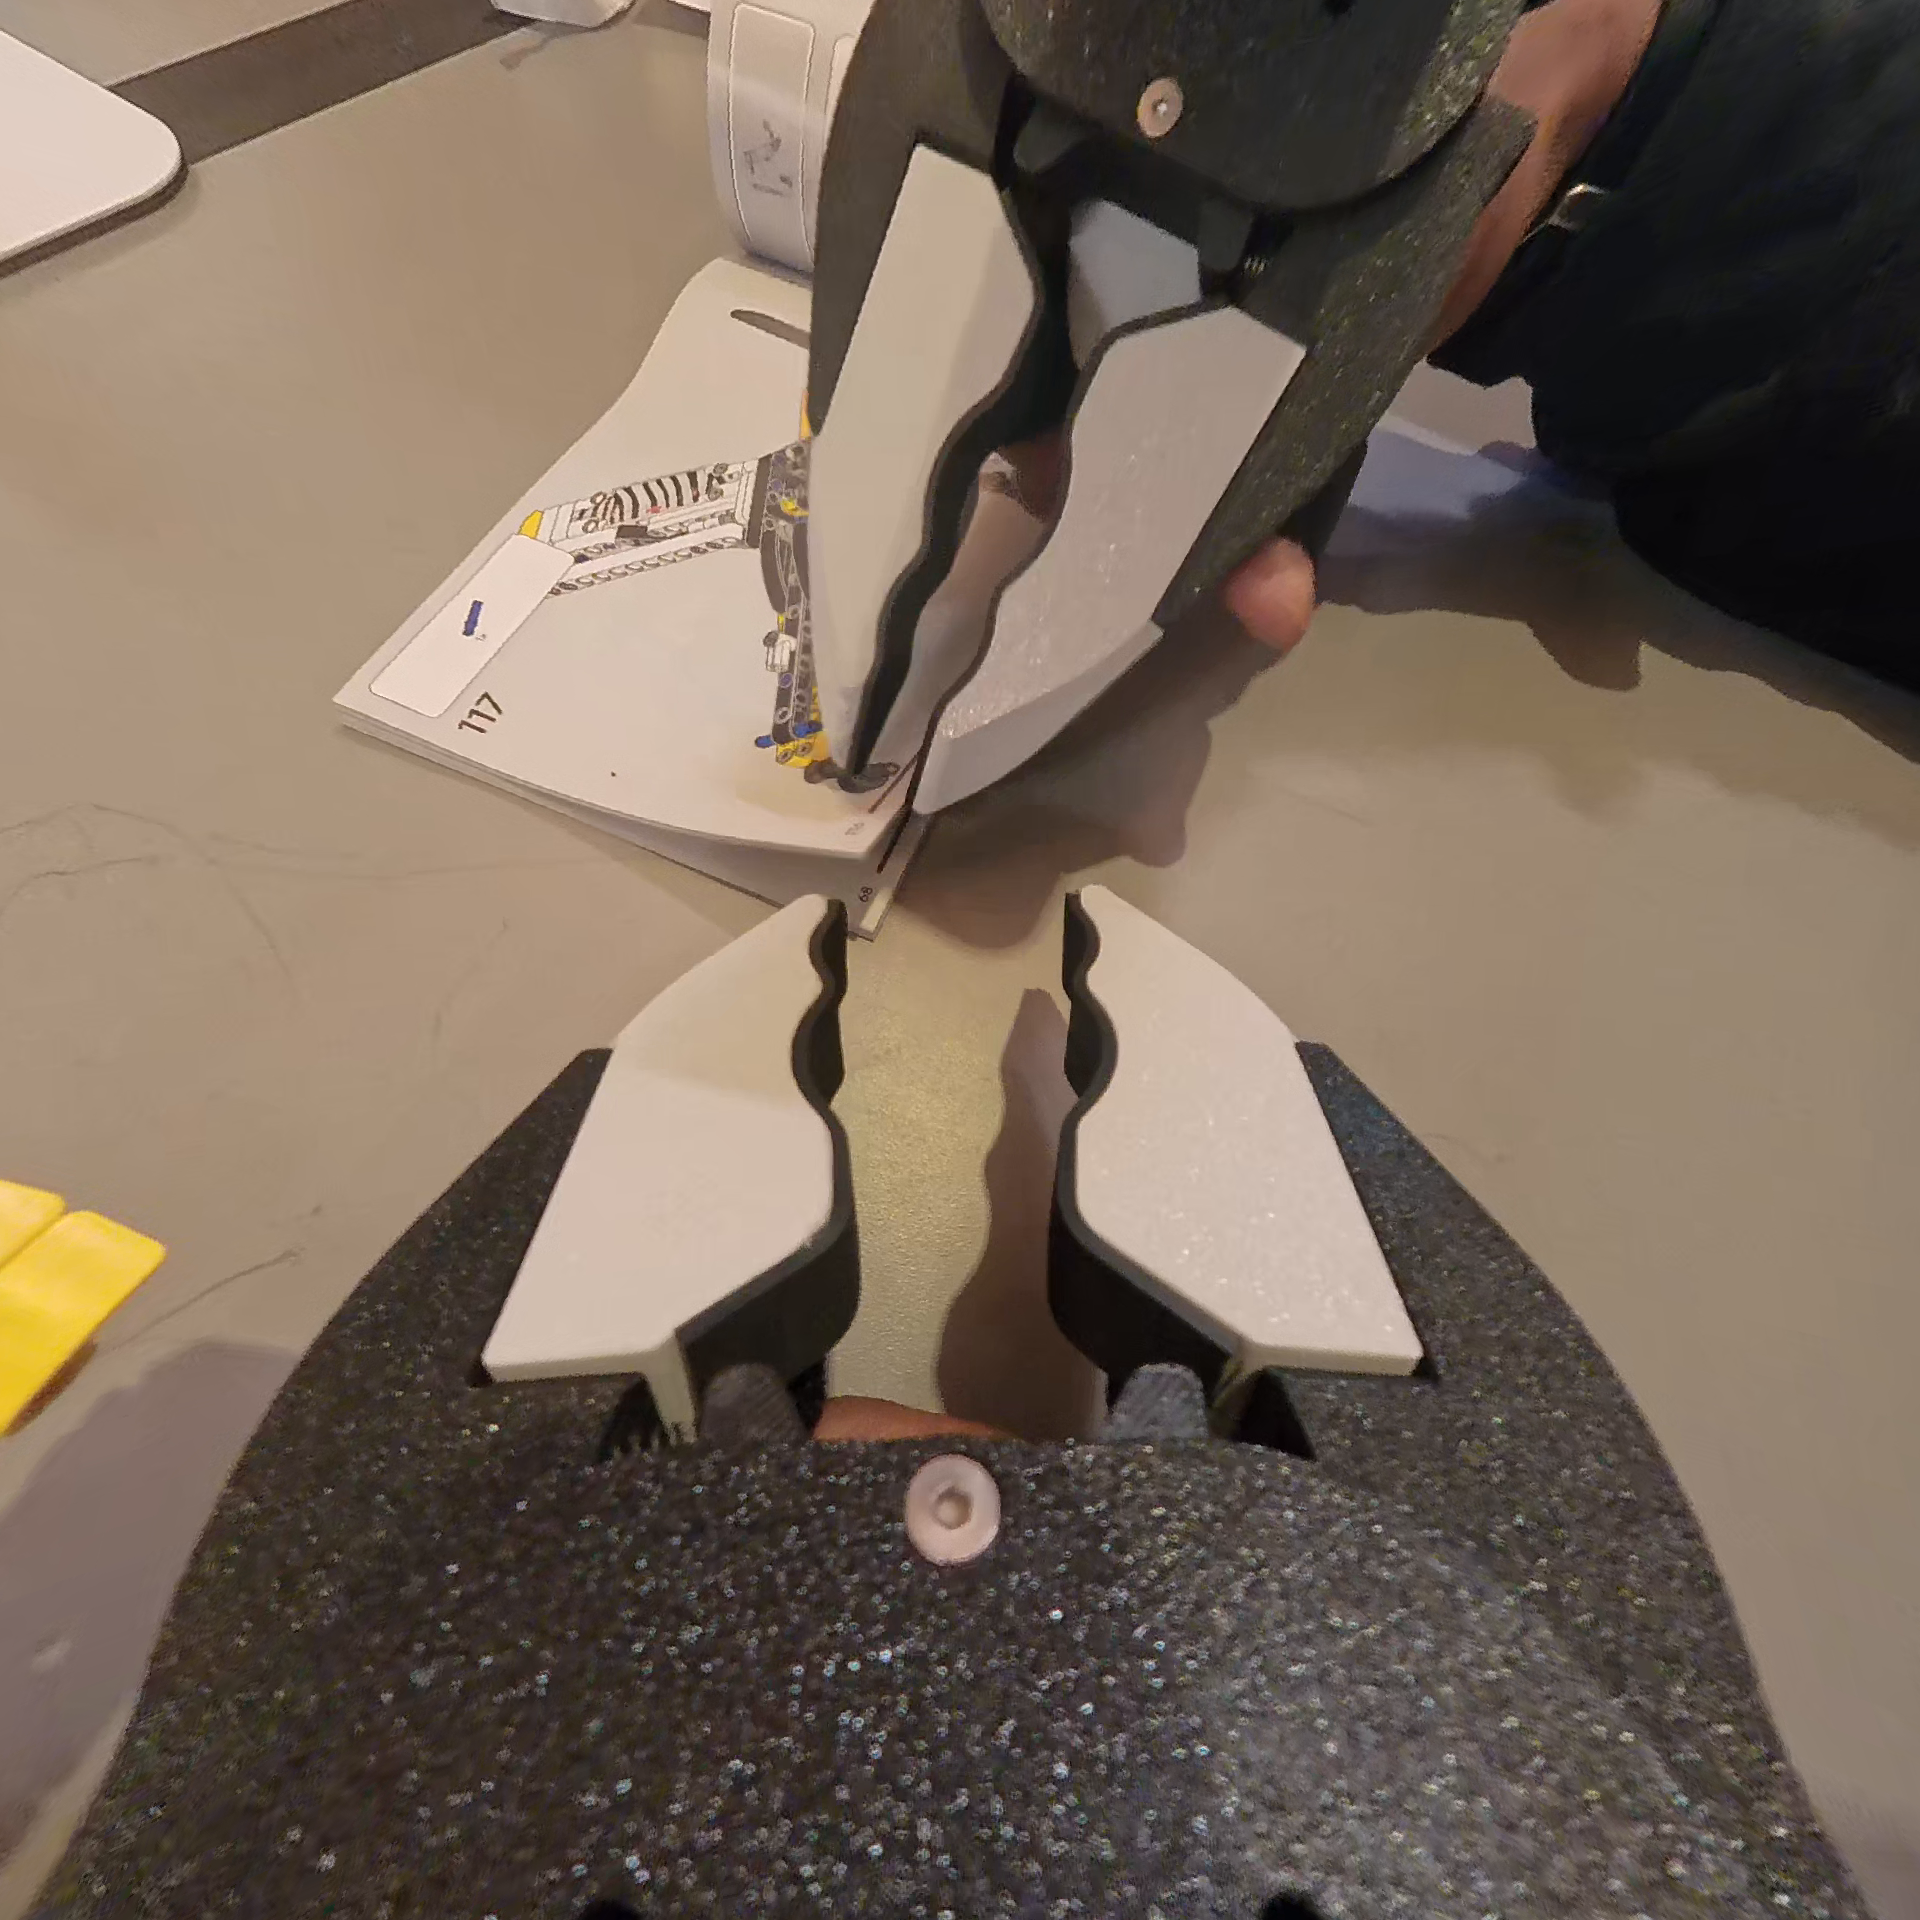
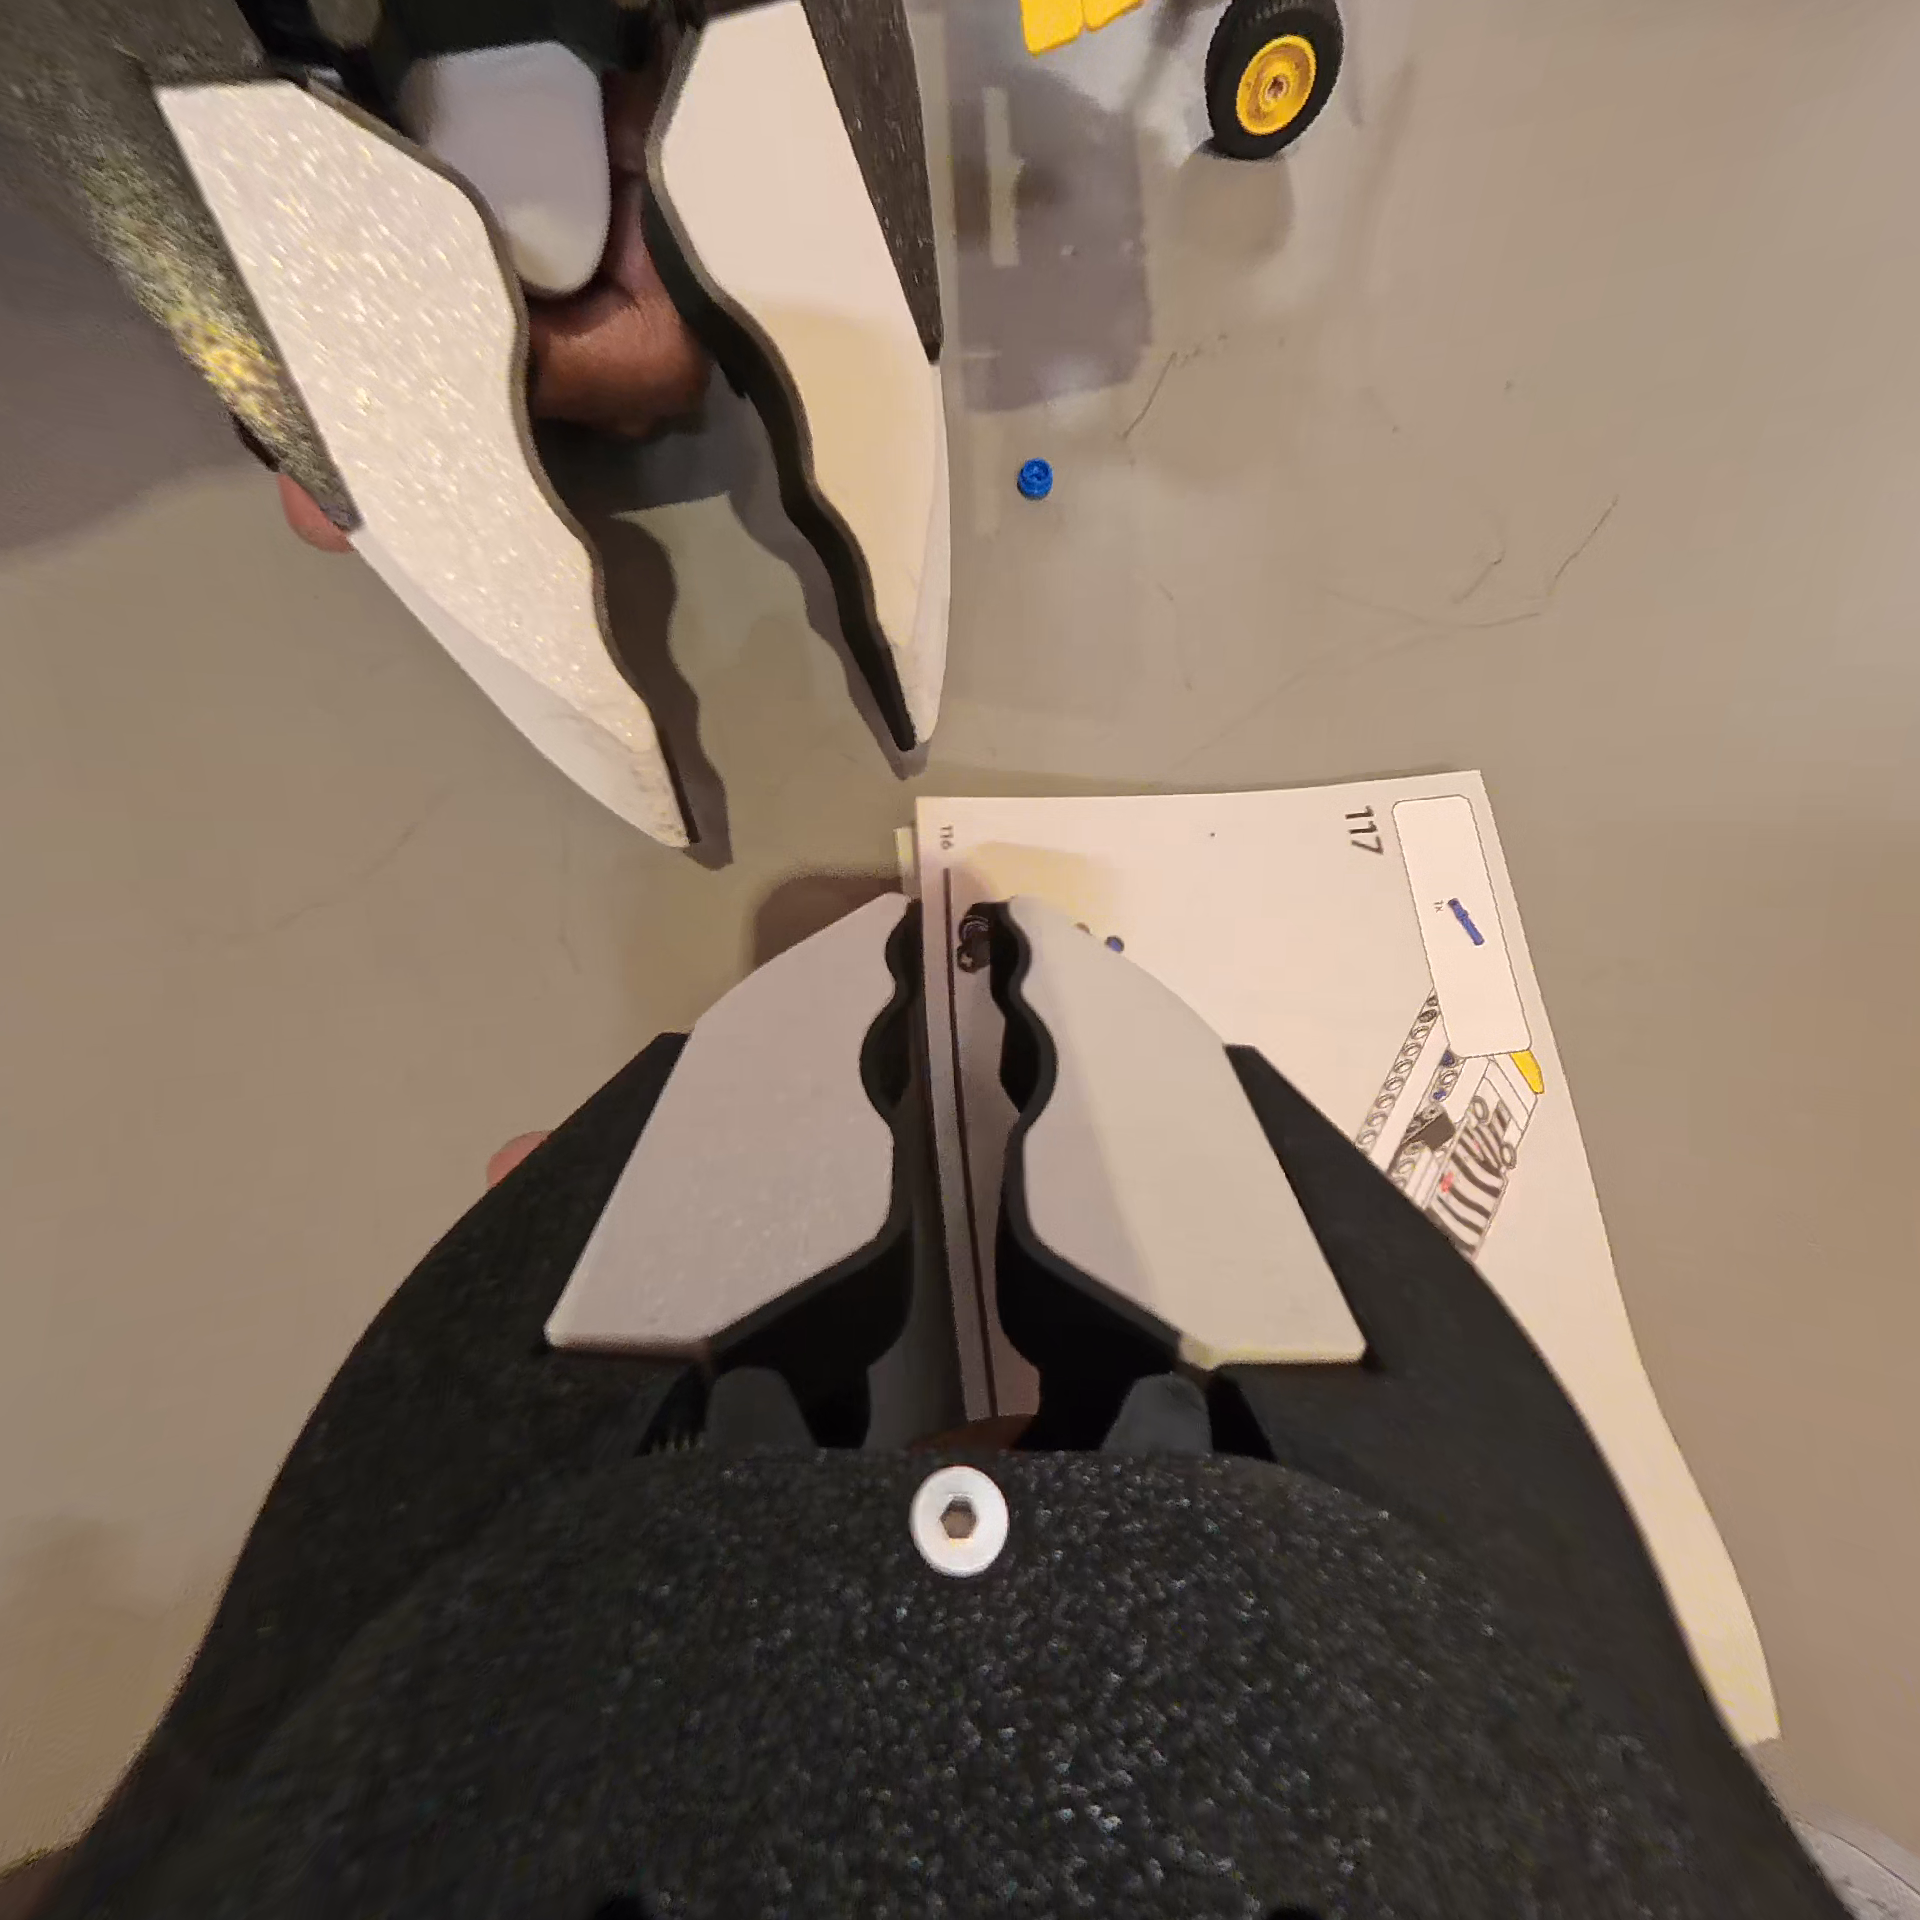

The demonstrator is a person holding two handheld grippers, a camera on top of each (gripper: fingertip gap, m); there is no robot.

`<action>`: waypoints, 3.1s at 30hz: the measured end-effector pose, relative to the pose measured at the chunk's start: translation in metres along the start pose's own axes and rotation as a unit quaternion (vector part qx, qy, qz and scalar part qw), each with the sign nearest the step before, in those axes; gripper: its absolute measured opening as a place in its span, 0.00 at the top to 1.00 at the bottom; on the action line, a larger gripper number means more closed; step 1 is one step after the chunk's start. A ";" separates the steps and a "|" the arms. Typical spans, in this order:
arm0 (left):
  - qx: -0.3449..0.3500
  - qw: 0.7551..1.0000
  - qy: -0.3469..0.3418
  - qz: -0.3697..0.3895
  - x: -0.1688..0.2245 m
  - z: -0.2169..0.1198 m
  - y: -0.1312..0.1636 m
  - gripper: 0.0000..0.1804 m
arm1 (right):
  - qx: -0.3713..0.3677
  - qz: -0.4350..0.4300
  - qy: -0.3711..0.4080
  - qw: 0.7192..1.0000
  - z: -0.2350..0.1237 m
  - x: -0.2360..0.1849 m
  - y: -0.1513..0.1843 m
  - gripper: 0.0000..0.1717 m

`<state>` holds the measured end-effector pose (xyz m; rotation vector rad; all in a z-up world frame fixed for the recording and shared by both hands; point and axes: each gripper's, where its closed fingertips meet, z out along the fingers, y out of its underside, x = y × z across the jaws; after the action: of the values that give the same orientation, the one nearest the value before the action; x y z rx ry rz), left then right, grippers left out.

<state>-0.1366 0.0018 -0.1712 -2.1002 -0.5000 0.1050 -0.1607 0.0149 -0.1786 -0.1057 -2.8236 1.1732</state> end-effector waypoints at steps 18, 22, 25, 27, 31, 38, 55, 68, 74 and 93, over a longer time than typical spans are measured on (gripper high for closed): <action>-0.020 0.999 -0.026 -0.002 -0.010 0.021 -0.008 0.78 | 0.038 0.043 0.019 0.998 -0.011 -0.001 -0.002 0.99; -0.014 1.000 -0.015 -0.017 -0.011 0.020 -0.009 0.78 | 0.038 0.044 0.017 0.998 -0.012 -0.001 -0.003 0.99; -0.011 1.000 -0.012 -0.018 -0.010 0.019 -0.009 0.78 | 0.039 0.050 0.023 0.998 -0.013 0.003 -0.002 0.99; -0.011 1.000 -0.013 -0.015 -0.010 0.019 -0.009 0.78 | 0.038 0.052 0.028 0.998 -0.014 0.005 -0.001 0.99; -0.015 1.000 -0.014 -0.012 -0.010 0.020 -0.008 0.78 | 0.021 0.046 0.052 0.997 -0.014 0.015 -0.003 0.90; -0.015 1.000 -0.013 -0.020 -0.011 0.021 -0.009 0.78 | -0.002 0.081 0.060 0.995 -0.015 0.075 -0.016 0.71; -0.001 1.000 0.009 -0.030 -0.007 0.028 -0.018 0.75 | -0.050 0.097 -0.065 0.992 0.025 0.092 -0.004 0.64; 0.002 0.999 0.012 -0.033 -0.007 0.027 -0.018 0.75 | -0.042 0.070 -0.055 0.995 0.022 0.078 -0.006 0.67; 0.001 0.999 0.012 -0.032 -0.006 0.027 -0.018 0.75 | -0.026 0.067 -0.035 0.997 0.019 0.077 -0.008 0.67; -0.012 0.999 0.014 -0.032 -0.006 0.029 -0.014 0.75 | 0.046 0.057 -0.012 0.997 0.012 0.078 -0.013 0.73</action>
<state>-0.1537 0.0290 -0.1760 -2.1038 -0.5519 0.0323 -0.2401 0.0043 -0.1740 -0.2528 -2.8109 1.3341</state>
